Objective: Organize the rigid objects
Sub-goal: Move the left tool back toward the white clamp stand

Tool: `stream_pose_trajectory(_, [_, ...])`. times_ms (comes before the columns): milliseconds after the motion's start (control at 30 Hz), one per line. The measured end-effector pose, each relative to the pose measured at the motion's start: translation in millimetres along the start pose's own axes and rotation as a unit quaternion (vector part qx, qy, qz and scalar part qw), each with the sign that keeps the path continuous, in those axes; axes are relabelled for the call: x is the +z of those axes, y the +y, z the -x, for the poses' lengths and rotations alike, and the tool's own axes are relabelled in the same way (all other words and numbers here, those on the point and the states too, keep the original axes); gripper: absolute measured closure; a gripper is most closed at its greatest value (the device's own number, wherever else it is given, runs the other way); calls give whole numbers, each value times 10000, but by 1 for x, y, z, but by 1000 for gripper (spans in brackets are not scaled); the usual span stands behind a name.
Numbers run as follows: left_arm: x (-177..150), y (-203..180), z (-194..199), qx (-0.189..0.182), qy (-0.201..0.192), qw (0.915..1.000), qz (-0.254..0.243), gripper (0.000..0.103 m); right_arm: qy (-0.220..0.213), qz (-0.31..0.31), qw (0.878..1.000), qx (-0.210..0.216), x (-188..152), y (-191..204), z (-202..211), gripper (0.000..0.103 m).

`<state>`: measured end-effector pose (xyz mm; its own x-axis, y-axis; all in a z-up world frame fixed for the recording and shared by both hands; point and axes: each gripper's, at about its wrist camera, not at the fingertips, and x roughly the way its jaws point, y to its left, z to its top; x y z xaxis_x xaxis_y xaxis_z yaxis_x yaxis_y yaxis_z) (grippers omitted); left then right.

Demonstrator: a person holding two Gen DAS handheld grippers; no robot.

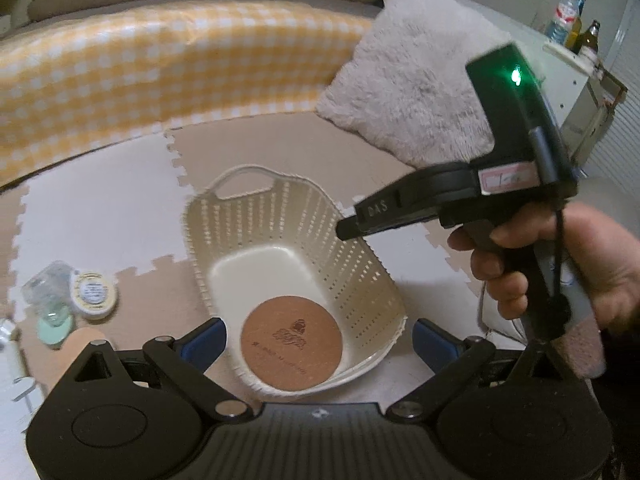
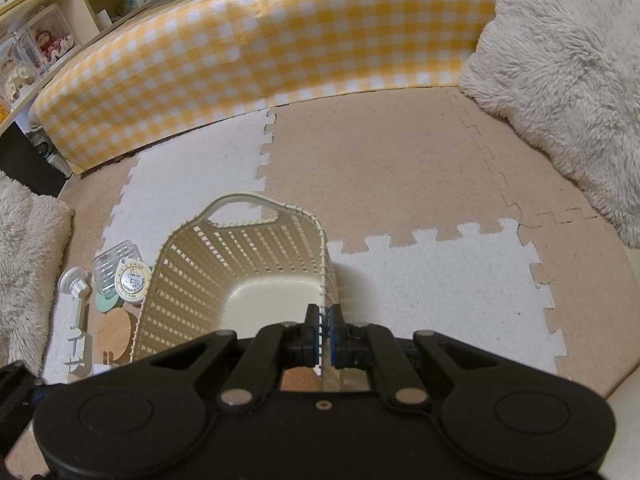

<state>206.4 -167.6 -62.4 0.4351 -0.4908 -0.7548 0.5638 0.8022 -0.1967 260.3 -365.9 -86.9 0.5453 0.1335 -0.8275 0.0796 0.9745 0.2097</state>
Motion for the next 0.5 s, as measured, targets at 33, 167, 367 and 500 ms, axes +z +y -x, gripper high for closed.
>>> stream_pose_trajectory(33, [-1,2,5,55,-50,10000,24,4,-1,0,10000,-1,0,0,0,98])
stream_pose_trajectory(167, [-5,14,26,271,-207,9993,180,4,-3,9,10000,-9,0,0,0,98])
stream_pose_trajectory(367, [-9,35,51,725,-550,9949,423,0,-4,-11,10000,7,0,0,0,98])
stream_pose_trajectory(500, [-6,59,63,1161,-645,9895,572,0,-6,-18,10000,11,0,0,0,98])
